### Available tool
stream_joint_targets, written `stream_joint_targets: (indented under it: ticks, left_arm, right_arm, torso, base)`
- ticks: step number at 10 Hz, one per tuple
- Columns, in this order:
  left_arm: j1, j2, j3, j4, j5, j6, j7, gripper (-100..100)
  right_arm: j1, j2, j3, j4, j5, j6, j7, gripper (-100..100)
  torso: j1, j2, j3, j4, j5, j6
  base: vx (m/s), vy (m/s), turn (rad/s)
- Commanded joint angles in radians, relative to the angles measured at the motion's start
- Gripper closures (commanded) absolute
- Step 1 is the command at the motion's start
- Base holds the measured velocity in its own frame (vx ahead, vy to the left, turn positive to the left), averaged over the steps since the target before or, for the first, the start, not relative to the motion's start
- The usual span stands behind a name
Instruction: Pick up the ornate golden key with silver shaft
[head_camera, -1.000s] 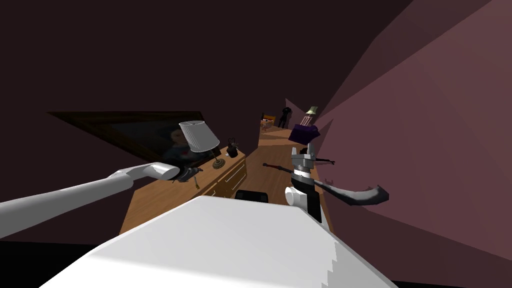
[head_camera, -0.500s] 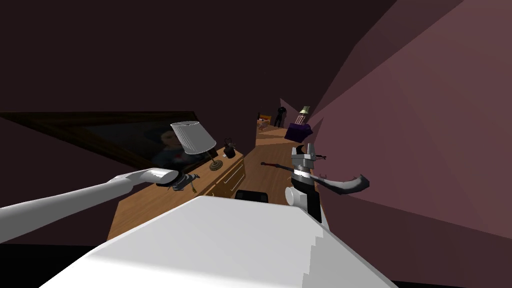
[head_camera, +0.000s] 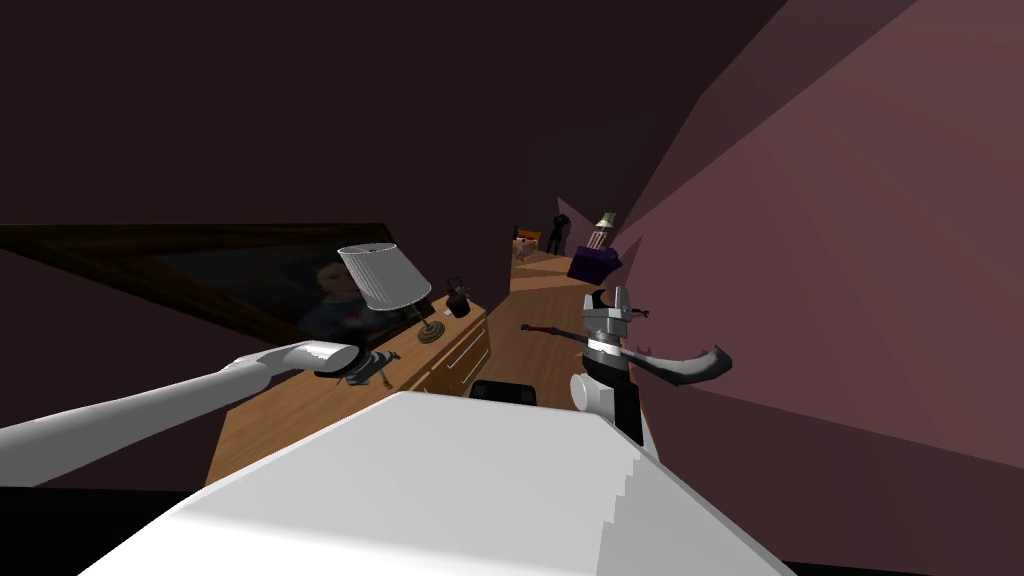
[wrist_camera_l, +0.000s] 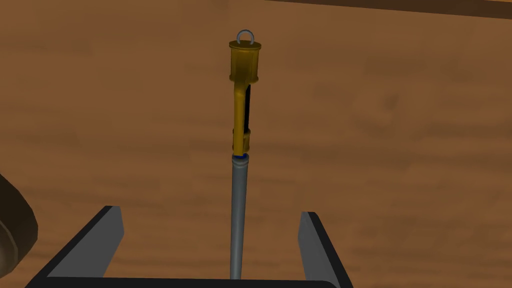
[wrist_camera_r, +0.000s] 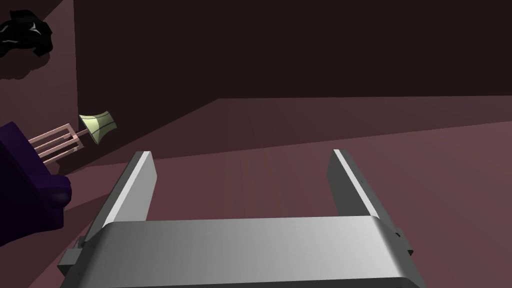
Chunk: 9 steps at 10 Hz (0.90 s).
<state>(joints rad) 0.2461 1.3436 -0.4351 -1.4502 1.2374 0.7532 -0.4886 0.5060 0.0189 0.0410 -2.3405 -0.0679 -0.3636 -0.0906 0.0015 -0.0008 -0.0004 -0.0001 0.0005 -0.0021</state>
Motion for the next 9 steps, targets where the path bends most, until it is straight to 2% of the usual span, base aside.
stream_joint_targets:
  ticks: [1,2,3,7,8,9]
  left_arm:
    - [-0.001,-0.03,-0.006,0.025,-0.019,-0.01,-0.004,-100]
    - [0.0,-0.02,-0.004,0.014,-0.014,-0.007,0.0,-100]
    - [0.0,-0.022,-0.005,0.016,-0.015,-0.009,-0.001,100]
    - [0.0,-0.022,-0.005,0.016,-0.015,-0.008,0.0,100]
    - [0.0,-0.022,-0.005,0.016,-0.015,-0.008,0.0,0]
    - [-0.004,0.013,0.0,-0.004,0.014,0.003,-0.006,100]
  right_arm:
    - [0.0,0.0,0.0,0.0,0.0,0.0,0.0,0]
    - [0.0,0.0,0.0,0.0,0.0,0.0,0.0,0]
    - [0.0,0.0,0.0,0.0,0.0,0.0,0.0,0]
    - [0.0,0.0,0.0,0.0,0.0,0.0,0.0,0]
    - [0.0,0.0,0.0,0.0,0.0,0.0,0.0,0]
    - [0.0,0.0,0.0,0.0,0.0,0.0,0.0,0]
  torso:
    - [0.0,0.0,0.0,0.0,0.0,0.0]
    - [0.0,0.0,0.0,0.0,0.0,0.0]
    - [-0.001,0.0,0.0,0.0,0.0,0.0]
    - [-0.002,0.001,0.001,0.0,-0.001,0.0]
    - [-0.002,0.001,0.001,0.0,-0.001,0.0]
    - [-0.002,0.001,0.001,0.0,-0.001,0.0]
  base:
    - [0.015,0.025,-0.036]
    - [0.005,0.011,-0.008]
    - [0.0,0.0,0.0]
    - [0.0,0.0,0.0]
    - [0.0,0.0,0.0]
    - [-0.015,-0.021,0.068]
